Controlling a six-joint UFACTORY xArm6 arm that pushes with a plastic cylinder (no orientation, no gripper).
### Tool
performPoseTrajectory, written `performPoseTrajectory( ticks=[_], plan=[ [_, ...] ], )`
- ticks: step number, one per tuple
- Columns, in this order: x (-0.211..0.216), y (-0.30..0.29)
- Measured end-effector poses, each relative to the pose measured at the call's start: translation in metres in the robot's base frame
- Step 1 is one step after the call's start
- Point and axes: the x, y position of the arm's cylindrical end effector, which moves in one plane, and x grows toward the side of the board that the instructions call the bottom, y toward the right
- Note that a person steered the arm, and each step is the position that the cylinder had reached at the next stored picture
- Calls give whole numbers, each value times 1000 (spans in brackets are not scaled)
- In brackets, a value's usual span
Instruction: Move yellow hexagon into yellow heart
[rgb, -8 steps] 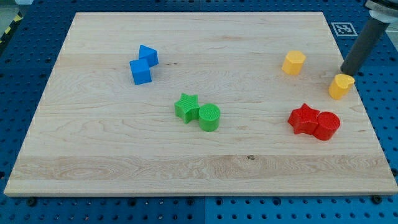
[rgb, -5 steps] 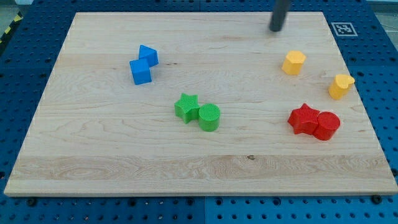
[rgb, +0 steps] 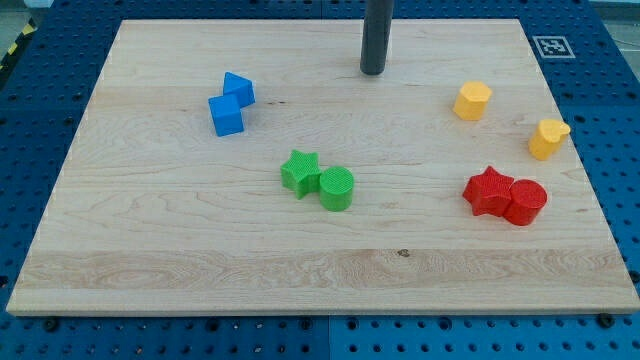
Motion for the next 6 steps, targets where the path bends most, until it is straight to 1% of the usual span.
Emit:
performPoseTrajectory(
  ticks=[2,4,5,6],
  plan=[
    [15,20],
    [16,30],
    [23,55],
    [40,69]
  ],
)
